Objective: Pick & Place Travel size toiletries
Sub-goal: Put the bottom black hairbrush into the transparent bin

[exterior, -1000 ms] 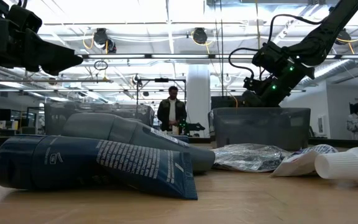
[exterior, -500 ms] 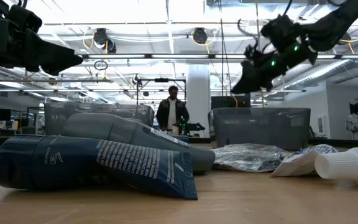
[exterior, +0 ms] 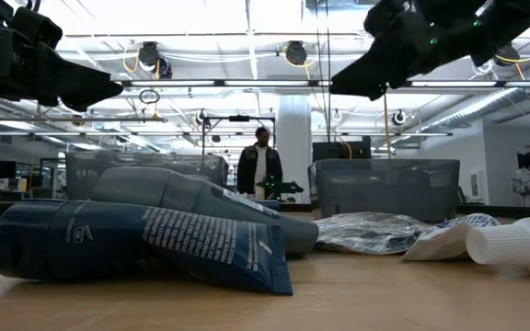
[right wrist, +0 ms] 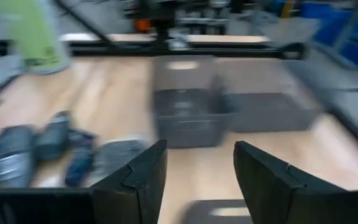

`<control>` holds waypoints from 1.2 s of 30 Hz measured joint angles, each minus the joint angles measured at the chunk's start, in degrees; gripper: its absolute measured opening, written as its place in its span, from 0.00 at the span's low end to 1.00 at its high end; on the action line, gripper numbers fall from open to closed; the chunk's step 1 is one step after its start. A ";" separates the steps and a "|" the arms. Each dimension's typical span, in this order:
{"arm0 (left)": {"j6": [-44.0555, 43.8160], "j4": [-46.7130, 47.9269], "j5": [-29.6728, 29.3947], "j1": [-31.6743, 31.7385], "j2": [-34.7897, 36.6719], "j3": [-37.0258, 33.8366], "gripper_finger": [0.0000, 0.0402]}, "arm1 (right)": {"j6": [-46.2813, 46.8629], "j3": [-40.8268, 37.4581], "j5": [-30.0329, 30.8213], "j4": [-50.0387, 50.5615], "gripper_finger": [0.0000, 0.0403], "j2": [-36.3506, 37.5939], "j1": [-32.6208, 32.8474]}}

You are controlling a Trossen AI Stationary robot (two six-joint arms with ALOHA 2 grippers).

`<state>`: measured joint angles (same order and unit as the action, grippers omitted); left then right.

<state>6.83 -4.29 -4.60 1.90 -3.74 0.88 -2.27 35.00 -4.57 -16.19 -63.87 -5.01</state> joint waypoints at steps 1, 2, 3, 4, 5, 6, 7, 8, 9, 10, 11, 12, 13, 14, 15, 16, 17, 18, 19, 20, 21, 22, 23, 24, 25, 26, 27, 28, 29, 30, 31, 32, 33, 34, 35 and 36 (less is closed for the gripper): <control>0.00 -0.01 0.00 0.00 0.01 -0.01 0.58 | 0.44 0.00 -0.02 0.33 0.45 -0.18 2.01; 0.00 0.00 0.00 -0.01 0.00 -0.02 0.58 | 1.13 0.00 -0.03 0.07 0.45 -0.60 3.95; 0.00 0.00 0.00 -0.01 0.00 0.00 0.58 | 1.75 0.04 -0.02 -0.68 0.45 -1.21 5.90; 0.00 0.00 0.00 -0.01 -0.01 -0.02 0.58 | 2.14 0.09 0.08 -0.99 0.45 -1.87 7.97; 0.00 0.00 0.00 -0.01 0.01 0.00 0.58 | 2.62 0.09 0.60 -0.91 0.45 -2.56 9.99; 0.00 0.00 0.00 -0.01 0.00 0.00 0.58 | 3.10 0.07 1.77 -0.98 0.45 -3.26 12.14; 0.00 0.00 0.00 0.01 0.00 -0.01 0.58 | 3.23 0.07 3.12 -1.28 0.45 -4.08 14.30; 0.00 0.01 0.00 0.00 -0.01 -0.01 0.58 | 3.57 0.22 4.42 -1.19 0.45 -4.92 16.22; 0.00 -0.01 0.00 -0.01 0.01 -0.01 0.58 | 4.35 0.84 5.43 0.06 0.45 -5.78 18.00; 0.00 0.00 0.00 0.01 0.00 -0.02 0.58 | 5.36 1.93 6.10 2.25 0.45 -6.76 19.56; 0.00 0.00 0.00 -0.01 -0.01 -0.01 0.58 | 6.63 3.36 6.45 5.12 0.45 -7.75 20.66; 0.00 0.00 0.00 -0.01 0.01 -0.01 0.58 | 7.64 5.08 7.63 8.32 0.45 -8.95 21.56; 0.00 -0.02 0.00 -0.01 -0.01 0.00 0.58 | 8.23 7.01 9.14 11.64 0.45 -10.41 22.48; 0.00 0.01 0.00 -0.01 -0.01 -0.01 0.58 | 8.58 9.02 10.73 15.10 0.45 -11.94 23.28; 0.00 0.00 0.00 -0.01 -0.01 0.00 0.58 | 8.70 10.73 12.14 18.65 0.45 -13.50 24.01; 0.00 0.00 0.00 0.00 0.01 0.00 0.58 | 8.68 12.36 13.25 21.65 0.45 -15.26 24.64; 0.00 0.02 0.00 0.01 0.01 0.00 0.58 | 8.67 14.03 13.71 23.80 0.45 -17.23 25.07; 0.00 0.04 0.00 0.00 -0.01 -0.01 0.58 | 8.68 15.46 13.65 25.12 0.45 -19.05 25.40; 0.00 0.02 0.00 -0.01 0.01 0.00 0.58 | 8.71 16.41 13.56 25.84 0.45 -20.59 25.64; 0.00 0.02 0.00 0.00 0.01 -0.01 0.58 | 8.95 17.10 13.55 26.26 0.45 -22.07 25.94; 0.00 0.02 0.00 0.01 -0.01 -0.01 0.58 | 9.27 17.74 13.53 26.33 0.45 -23.50 26.19; 0.00 0.02 0.00 -0.01 0.00 0.00 0.58 | 9.58 18.25 13.50 26.11 0.45 -24.81 26.47; 0.00 0.02 0.00 -0.01 0.01 0.00 0.58 | 10.07 18.49 13.48 26.05 0.45 -25.92 26.83; 0.00 0.02 -0.01 0.01 0.01 -0.01 0.58 | 10.63 18.70 13.45 26.32 0.45 -26.92 27.17; 0.02 0.02 0.00 -0.01 0.01 -0.02 0.58 | 11.21 18.79 13.35 26.15 0.45 -27.74 27.50; 0.00 0.02 0.00 -0.01 0.01 0.00 0.58 | 11.94 18.87 13.23 25.54 0.45 -28.48 27.82; 0.00 0.02 0.00 0.01 0.01 0.00 0.58 | 12.59 18.91 12.52 25.19 0.45 -29.02 28.14; 0.00 0.02 0.00 -0.01 0.01 -0.01 0.58 | 13.33 18.91 11.79 24.93 0.45 -29.51 28.41; 0.00 0.02 0.00 0.01 0.00 -0.02 0.58 | 13.89 18.91 11.61 24.34 0.45 -30.02 28.58; 0.00 0.02 0.00 0.01 0.00 -0.02 0.58 | 14.42 18.94 10.82 23.85 0.45 -30.61 28.80; 0.00 0.02 0.00 0.01 -0.01 -0.02 0.58 | 15.04 18.95 10.49 23.72 0.45 -31.00 28.96; 0.00 0.02 0.00 -0.01 0.01 -0.01 0.58 | 15.69 18.95 10.51 23.91 0.45 -31.37 29.16; 0.00 0.02 0.00 -0.01 -0.01 -0.02 0.58 | 16.27 18.93 10.49 23.92 0.45 -31.74 29.20; 0.00 0.02 0.00 0.01 0.01 -0.02 0.58 | 16.82 18.93 10.51 23.56 0.45 -32.19 29.20; 0.00 0.02 0.00 0.00 0.01 -0.01 0.58 | 17.34 18.95 10.51 23.33 0.45 -32.57 29.19; 0.00 0.02 0.00 0.01 0.00 0.00 0.58 | 17.92 18.93 10.60 23.55 0.45 -32.73 29.17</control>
<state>6.83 -4.27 -4.60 1.91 -3.74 0.88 15.65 53.93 6.03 7.36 -96.60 24.16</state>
